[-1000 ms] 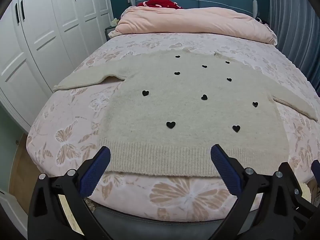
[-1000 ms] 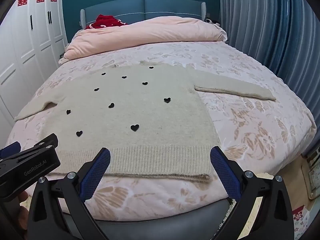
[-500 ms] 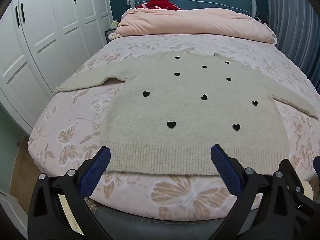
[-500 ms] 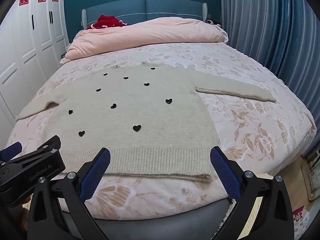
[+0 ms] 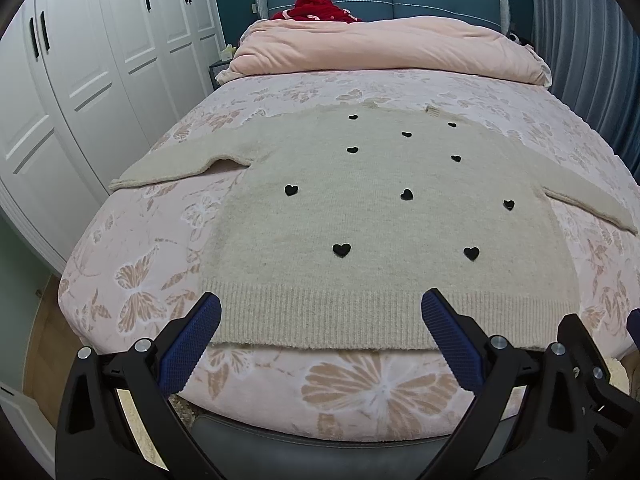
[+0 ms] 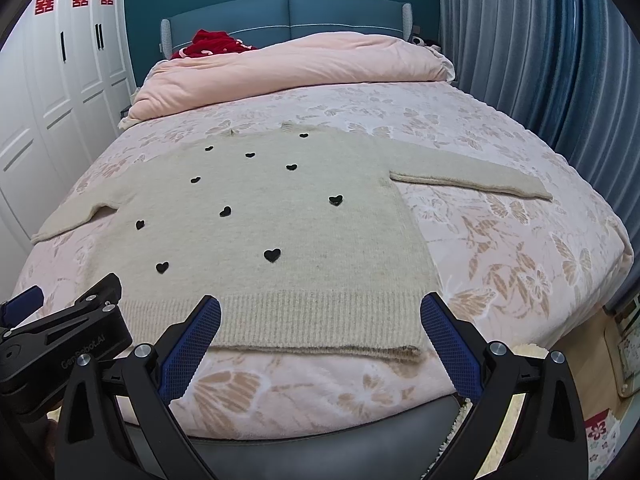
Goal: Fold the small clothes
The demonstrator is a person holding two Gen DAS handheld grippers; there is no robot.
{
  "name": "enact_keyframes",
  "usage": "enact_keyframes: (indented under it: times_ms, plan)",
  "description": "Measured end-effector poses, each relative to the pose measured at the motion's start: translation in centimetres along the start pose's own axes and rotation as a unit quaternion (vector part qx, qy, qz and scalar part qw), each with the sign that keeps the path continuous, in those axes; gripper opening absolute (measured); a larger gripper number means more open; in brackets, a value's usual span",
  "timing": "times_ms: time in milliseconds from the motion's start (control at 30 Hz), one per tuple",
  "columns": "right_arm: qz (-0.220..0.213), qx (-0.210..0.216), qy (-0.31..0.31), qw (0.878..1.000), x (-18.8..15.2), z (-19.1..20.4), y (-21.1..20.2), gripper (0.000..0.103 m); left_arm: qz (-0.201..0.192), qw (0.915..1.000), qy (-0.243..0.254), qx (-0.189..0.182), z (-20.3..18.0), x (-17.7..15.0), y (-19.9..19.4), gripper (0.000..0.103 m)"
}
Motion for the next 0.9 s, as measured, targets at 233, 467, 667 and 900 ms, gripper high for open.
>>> enact_keyframes:
  times_ms: [233, 467, 667, 900]
  plan:
    - [0.001, 0.001, 0.001, 1.000, -0.07, -0.02, 0.06, 0.098, 0.000, 1.0000, 0.000, 0.000, 0.00, -0.08, 0.02, 0.098]
    - [0.002, 0.001, 0.002, 1.000, -0.11, 0.01, 0.12, 0.098, -0.001, 1.0000, 0.000, 0.000, -0.05, -0.13, 0.01, 0.098]
    - [0.002, 0.001, 0.002, 1.000, -0.17, -0.01, 0.09, 0.098, -0.001, 1.0000, 0.001, 0.001, -0.13, -0.14, -0.06, 0.098]
    - [0.003, 0.002, 0.003, 1.000, -0.15, 0.03, 0.07, 0.098, -0.001, 1.0000, 0.002, 0.001, -0.12, -0.18, -0.12, 0.098]
Point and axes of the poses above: each gripper's, at about its wrist camera, not at the fingertips, and y roughly the way its jaws point, z to its left, x to its top, the point moved 3 cm from there along y, roughly the way its jaws point, and after that the axes turned 3 degrees about -y, right-handed, at the moved point
